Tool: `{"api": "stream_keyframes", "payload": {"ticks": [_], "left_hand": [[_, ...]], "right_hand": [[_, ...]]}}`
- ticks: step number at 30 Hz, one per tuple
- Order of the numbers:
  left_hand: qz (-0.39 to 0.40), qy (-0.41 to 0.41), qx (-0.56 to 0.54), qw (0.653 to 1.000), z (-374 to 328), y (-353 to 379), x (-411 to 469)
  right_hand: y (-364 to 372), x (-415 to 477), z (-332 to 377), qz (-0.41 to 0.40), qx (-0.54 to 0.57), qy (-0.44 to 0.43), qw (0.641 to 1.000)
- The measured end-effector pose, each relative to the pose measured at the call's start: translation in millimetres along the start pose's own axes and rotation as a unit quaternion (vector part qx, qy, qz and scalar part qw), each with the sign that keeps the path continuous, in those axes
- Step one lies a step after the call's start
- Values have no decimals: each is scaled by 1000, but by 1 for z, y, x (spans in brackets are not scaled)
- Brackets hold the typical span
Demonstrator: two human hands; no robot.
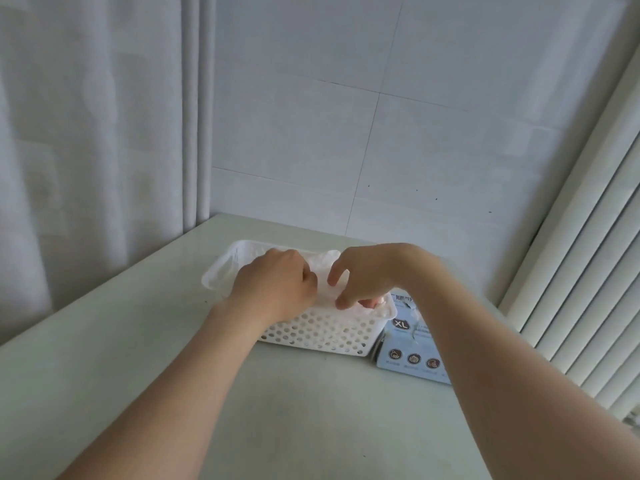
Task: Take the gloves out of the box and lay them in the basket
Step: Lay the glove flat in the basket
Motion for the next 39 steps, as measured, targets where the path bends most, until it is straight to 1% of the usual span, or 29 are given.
{"api": "stream_keyframes", "payload": {"ticks": [3,8,11,15,16,18,21,25,27,30,33,35,39], "left_hand": [[21,1,44,999,-1,5,-4],[-11,7,62,998,-3,7,-5],[-70,23,73,995,-5,9,-4],[-170,78,91,978,-13,16,-2],[-188,93,89,974,-17,18,-3],[-228,129,73,962,-27,24,-8],[-271,166,68,946,-47,35,-19],[-287,207,73,933,-73,48,-30],[-288,250,67,922,-85,54,-35],[-271,302,84,910,-99,66,-41],[-248,308,131,909,-109,76,-46],[-225,295,160,915,-114,82,-48],[-207,282,186,918,-118,90,-49]], "right_hand": [[13,6,-7,-26,59,10,998],[27,12,-12,-70,85,5,994],[27,8,-18,-76,97,-10,992],[22,-7,-26,-69,114,-49,990],[22,-10,-28,-90,133,-59,985],[23,-16,-34,-171,186,-77,964],[30,-26,-47,-302,250,-83,916],[44,-41,-75,-414,280,-59,864],[53,-49,-94,-428,292,-33,855],[66,-61,-123,-416,274,20,867],[83,-73,-151,-413,215,88,881],[95,-77,-163,-418,200,100,881],[102,-72,-166,-430,156,83,885]]}}
Point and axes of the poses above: each hand's wrist, its own x-axis towards the middle knuckle, its own y-axis out of the palm, z = x × y, the point moved 2 cm from there along x, towards the middle knuckle, and after that the axes turned 10 degrees about x, right-handed, at the moved point
